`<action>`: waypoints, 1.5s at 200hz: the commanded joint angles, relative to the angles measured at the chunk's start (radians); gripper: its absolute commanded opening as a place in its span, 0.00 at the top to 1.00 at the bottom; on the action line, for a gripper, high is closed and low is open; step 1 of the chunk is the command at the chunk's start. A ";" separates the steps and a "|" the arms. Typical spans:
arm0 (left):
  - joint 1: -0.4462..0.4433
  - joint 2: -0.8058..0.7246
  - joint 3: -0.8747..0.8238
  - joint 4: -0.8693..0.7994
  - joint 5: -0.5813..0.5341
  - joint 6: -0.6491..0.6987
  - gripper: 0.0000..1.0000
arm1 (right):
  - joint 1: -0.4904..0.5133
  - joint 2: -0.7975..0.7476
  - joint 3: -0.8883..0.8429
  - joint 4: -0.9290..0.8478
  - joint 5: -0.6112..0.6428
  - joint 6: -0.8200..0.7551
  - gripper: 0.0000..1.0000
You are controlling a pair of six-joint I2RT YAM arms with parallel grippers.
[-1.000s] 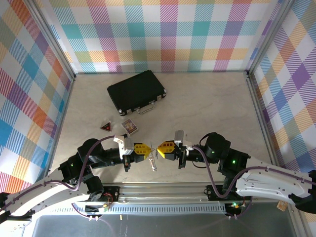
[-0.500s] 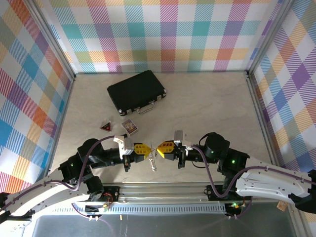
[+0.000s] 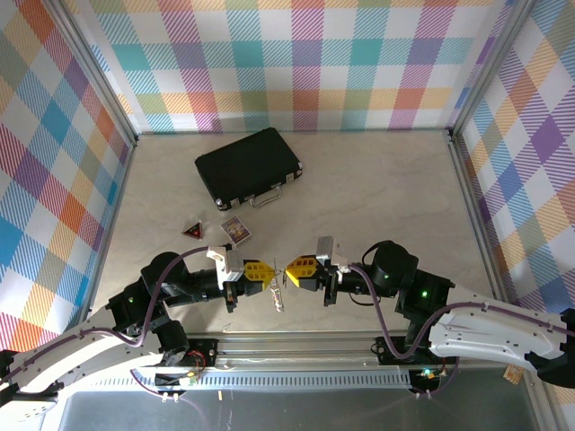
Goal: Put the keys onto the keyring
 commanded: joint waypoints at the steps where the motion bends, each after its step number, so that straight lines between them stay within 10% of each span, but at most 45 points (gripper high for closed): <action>1: 0.007 -0.014 0.023 0.026 0.017 0.015 1.00 | 0.005 0.002 -0.007 0.020 0.007 -0.015 1.00; 300: 0.007 0.056 0.130 -0.153 0.028 0.066 1.00 | 0.005 0.022 0.022 -0.008 -0.057 -0.052 1.00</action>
